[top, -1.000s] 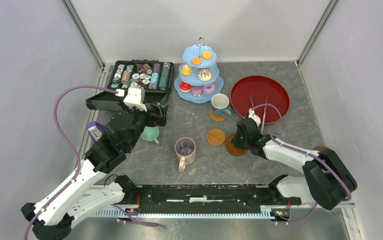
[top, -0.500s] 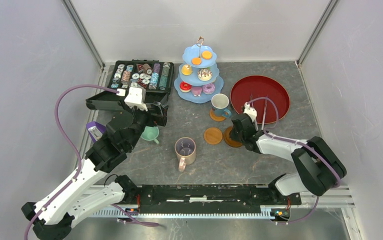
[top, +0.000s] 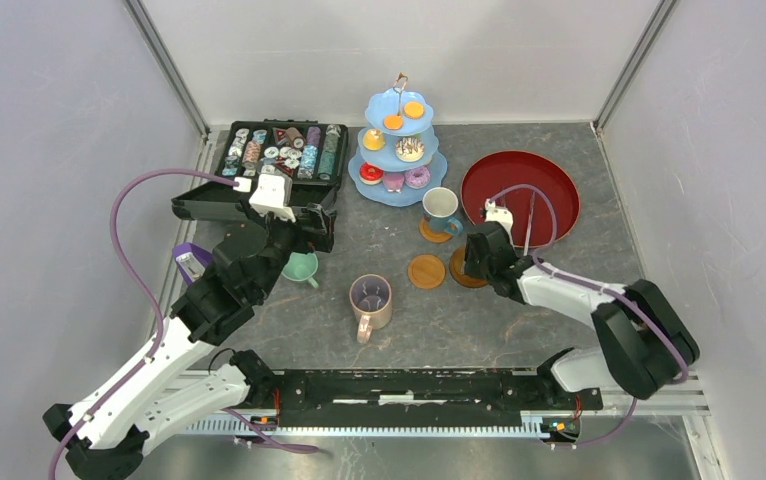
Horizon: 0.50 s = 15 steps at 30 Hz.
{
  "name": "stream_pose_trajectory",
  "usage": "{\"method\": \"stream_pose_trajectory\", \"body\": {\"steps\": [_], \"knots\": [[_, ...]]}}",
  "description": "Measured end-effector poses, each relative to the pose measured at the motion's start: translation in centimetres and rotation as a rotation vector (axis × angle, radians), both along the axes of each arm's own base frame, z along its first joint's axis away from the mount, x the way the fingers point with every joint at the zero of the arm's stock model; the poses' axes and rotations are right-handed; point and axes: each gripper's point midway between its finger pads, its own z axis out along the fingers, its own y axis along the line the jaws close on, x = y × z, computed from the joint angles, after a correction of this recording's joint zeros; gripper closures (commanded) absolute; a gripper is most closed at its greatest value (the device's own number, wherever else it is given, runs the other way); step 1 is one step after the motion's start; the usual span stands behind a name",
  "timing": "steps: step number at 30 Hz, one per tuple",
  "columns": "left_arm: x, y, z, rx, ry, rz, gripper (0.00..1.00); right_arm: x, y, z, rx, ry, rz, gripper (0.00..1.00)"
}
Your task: Serve the afternoon tea
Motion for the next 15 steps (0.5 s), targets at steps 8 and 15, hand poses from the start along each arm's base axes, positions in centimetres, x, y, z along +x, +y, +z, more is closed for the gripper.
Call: {"method": "stream_pose_trajectory", "body": {"steps": [8,15], "knots": [[0.0,0.0,0.0,0.000,0.000,0.000,0.00,-2.9,1.7,4.2,0.010,-0.035,0.184,0.22],[0.0,-0.1,-0.1,0.002,0.002,-0.001,0.00,-5.6,7.9,8.2,0.068,-0.049,0.428,0.17]]}}
